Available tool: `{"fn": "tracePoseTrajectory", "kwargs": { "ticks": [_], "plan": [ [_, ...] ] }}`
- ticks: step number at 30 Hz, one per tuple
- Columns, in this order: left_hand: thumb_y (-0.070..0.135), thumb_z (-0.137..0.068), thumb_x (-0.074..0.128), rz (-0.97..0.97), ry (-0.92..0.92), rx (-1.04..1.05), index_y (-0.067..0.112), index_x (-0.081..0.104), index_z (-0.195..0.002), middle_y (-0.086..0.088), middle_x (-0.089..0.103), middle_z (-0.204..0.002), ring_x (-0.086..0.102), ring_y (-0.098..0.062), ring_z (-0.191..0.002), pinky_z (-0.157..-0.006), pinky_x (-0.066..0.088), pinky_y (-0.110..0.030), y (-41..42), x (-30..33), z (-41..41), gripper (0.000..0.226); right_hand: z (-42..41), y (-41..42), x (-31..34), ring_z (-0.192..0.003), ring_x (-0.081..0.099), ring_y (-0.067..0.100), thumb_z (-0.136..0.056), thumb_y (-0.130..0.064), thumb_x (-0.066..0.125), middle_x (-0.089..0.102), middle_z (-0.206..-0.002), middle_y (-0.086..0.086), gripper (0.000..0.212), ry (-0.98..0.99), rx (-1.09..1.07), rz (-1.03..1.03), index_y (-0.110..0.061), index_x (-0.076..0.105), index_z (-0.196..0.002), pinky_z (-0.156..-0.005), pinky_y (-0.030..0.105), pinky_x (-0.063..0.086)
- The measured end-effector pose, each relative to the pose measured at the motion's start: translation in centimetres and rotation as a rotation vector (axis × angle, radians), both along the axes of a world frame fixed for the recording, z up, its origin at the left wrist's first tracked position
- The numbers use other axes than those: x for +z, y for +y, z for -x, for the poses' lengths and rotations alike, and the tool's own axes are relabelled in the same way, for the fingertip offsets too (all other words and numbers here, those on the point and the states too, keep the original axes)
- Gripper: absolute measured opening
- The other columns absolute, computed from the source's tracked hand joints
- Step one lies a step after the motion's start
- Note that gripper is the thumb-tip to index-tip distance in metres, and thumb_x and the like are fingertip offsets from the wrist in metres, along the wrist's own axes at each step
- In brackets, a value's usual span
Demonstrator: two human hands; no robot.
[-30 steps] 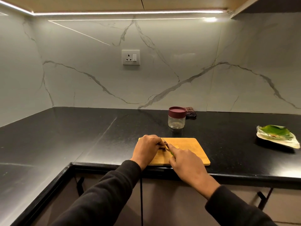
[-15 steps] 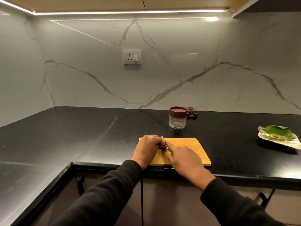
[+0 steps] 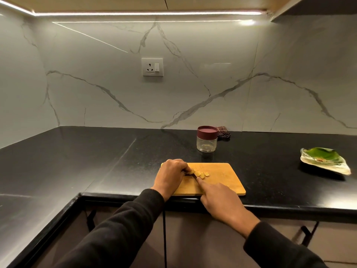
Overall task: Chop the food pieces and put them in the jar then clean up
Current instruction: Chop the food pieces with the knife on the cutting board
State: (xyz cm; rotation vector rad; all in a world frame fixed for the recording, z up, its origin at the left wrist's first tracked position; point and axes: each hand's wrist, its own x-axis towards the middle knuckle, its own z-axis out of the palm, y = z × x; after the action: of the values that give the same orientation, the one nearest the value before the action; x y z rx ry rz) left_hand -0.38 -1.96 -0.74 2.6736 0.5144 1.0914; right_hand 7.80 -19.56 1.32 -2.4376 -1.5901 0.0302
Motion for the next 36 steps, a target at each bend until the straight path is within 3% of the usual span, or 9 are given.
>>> {"fn": "tracePoseTrajectory", "kwargs": {
  "ticks": [6,9,13,18,21,25,28,32,36],
  "plan": [
    [0.012,-0.092,0.070,0.013,0.003,-0.015,0.016,0.079,-0.091,0.005,0.073,-0.090,0.066,-0.004,-0.079,-0.077,0.053,-0.011,-0.3,0.3,0.0,0.010,-0.5,-1.0,-0.4,-0.077,0.049,0.008,-0.103,-0.029,0.042,0.054,-0.095,-0.007,0.060,0.110,-0.017,-0.040,-0.039,0.021,-0.158,-0.060,0.025,0.035],
    [0.014,-0.092,0.071,0.031,0.000,-0.019,0.016,0.079,-0.091,0.005,0.072,-0.090,0.065,-0.003,-0.079,-0.077,0.053,-0.011,-0.2,0.2,0.1,0.008,-1.2,-0.9,-0.3,-0.066,0.051,0.005,-0.103,-0.024,0.045,0.060,-0.097,-0.010,0.054,0.417,-0.031,-0.111,-0.036,0.033,-0.155,-0.051,0.016,0.036],
    [0.016,-0.091,0.072,0.053,0.003,-0.019,0.016,0.079,-0.092,0.005,0.072,-0.091,0.065,-0.002,-0.079,-0.075,0.047,-0.005,-0.1,0.2,0.1,0.007,-1.6,-0.8,0.4,-0.049,0.042,0.006,-0.106,-0.020,0.043,0.051,-0.063,-0.006,0.043,0.891,-0.147,-0.205,-0.033,0.046,-0.147,-0.045,0.022,0.033],
    [0.015,-0.092,0.071,0.055,-0.008,-0.019,0.017,0.078,-0.090,0.007,0.072,-0.090,0.065,-0.001,-0.078,-0.075,0.048,-0.004,-0.1,0.1,0.0,0.008,-1.4,-1.3,0.8,-0.039,0.029,0.007,-0.108,-0.018,0.035,0.038,-0.049,-0.004,0.041,1.040,-0.205,-0.217,-0.031,0.049,-0.144,-0.039,0.023,0.022],
    [0.014,-0.092,0.071,0.056,-0.006,-0.027,0.017,0.078,-0.089,0.007,0.072,-0.089,0.066,-0.002,-0.079,-0.078,0.055,-0.013,0.1,0.0,0.0,0.008,-1.2,-1.5,0.9,-0.042,0.034,0.006,-0.106,-0.019,0.041,0.044,-0.052,-0.008,0.041,0.925,-0.186,-0.288,-0.030,0.051,-0.145,-0.041,0.022,0.028],
    [0.014,-0.091,0.072,0.051,-0.002,-0.025,0.017,0.078,-0.089,0.006,0.071,-0.090,0.066,-0.004,-0.080,-0.078,0.056,-0.016,0.1,0.0,0.0,0.007,-0.3,-1.6,1.3,-0.054,0.045,0.005,-0.102,-0.020,0.047,0.057,-0.076,-0.015,0.050,0.523,-0.092,-0.316,-0.030,0.043,-0.151,-0.045,0.015,0.033],
    [0.014,-0.091,0.072,0.033,0.000,-0.017,0.018,0.078,-0.088,0.006,0.071,-0.092,0.066,-0.004,-0.080,-0.077,0.056,-0.016,0.2,-0.1,-0.1,0.007,0.2,-1.1,1.7,-0.061,0.049,0.007,-0.102,-0.025,0.046,0.057,-0.078,-0.011,0.053,0.307,-0.058,-0.281,-0.035,0.035,-0.154,-0.048,0.019,0.035],
    [0.012,-0.091,0.071,0.021,0.001,-0.011,0.019,0.078,-0.086,0.007,0.071,-0.091,0.065,-0.003,-0.078,-0.077,0.056,-0.017,0.2,-0.1,-0.1,0.011,0.4,-0.1,1.7,-0.069,0.052,0.009,-0.104,-0.031,0.044,0.058,-0.082,-0.007,0.055,0.185,-0.025,-0.231,-0.038,0.028,-0.156,-0.053,0.019,0.032],
    [0.010,-0.091,0.071,0.024,-0.021,-0.013,0.017,0.079,-0.086,0.006,0.071,-0.089,0.066,-0.004,-0.077,-0.076,0.056,-0.015,0.0,0.0,0.0,0.012,0.4,0.6,1.5,-0.078,0.056,0.010,-0.104,-0.031,0.043,0.060,-0.089,-0.006,0.056,0.128,-0.032,-0.174,-0.039,0.026,-0.156,-0.060,0.022,0.042]
  ]
}}
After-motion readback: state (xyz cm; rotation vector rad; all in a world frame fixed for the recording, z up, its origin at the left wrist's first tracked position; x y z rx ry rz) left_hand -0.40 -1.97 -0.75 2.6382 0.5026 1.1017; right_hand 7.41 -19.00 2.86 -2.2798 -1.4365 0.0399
